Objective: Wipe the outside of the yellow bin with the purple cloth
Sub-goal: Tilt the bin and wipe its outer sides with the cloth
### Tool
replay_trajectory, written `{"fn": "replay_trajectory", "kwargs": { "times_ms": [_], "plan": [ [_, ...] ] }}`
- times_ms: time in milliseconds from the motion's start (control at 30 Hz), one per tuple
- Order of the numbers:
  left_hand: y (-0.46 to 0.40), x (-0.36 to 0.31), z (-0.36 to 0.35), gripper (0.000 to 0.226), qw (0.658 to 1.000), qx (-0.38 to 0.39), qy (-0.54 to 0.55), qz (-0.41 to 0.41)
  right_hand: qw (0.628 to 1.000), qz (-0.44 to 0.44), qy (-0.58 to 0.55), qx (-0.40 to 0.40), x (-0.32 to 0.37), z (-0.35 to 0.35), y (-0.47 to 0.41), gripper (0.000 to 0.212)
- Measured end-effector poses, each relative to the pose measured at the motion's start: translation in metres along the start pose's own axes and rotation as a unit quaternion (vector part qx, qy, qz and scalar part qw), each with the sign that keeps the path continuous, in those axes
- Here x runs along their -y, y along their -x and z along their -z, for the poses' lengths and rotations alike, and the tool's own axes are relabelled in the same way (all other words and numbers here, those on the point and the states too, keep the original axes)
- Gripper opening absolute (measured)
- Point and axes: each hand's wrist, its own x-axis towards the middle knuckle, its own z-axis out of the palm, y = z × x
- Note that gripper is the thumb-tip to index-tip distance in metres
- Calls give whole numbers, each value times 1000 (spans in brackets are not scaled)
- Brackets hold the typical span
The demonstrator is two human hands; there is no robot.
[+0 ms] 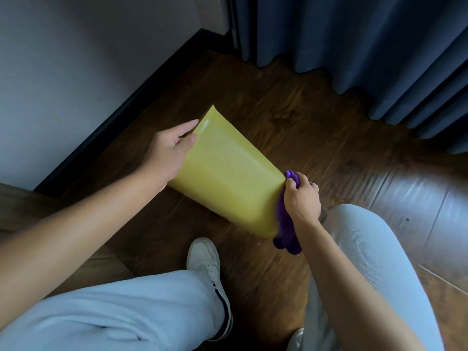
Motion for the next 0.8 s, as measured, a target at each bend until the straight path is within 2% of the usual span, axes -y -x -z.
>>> {"fn": "replay_trajectory", "kwargs": {
  "times_ms": [100,200,300,467,667,800],
  "plan": [
    [2,4,-3,37,1000,10,-3,-7,999,15,-4,-31,13,16,1,40],
    [4,5,-6,36,1000,15,-1,-13,987,120,-83,-72,52,26,13,38],
    [5,4,-7,37,1000,8,-2,-22,964,225,-128,-59,110,28,26,37],
    [4,0,-13,37,999,23,-1,-33,951,304,-47,-18,178,6,43,44],
    [0,0,-18,38,999,-6,-13,-51,928,367,27,-54,151,-24,71,45],
    [-6,0,-14,38,999,-18,-11,-37,913,400,69,-47,116,-35,92,44]
  ]
}}
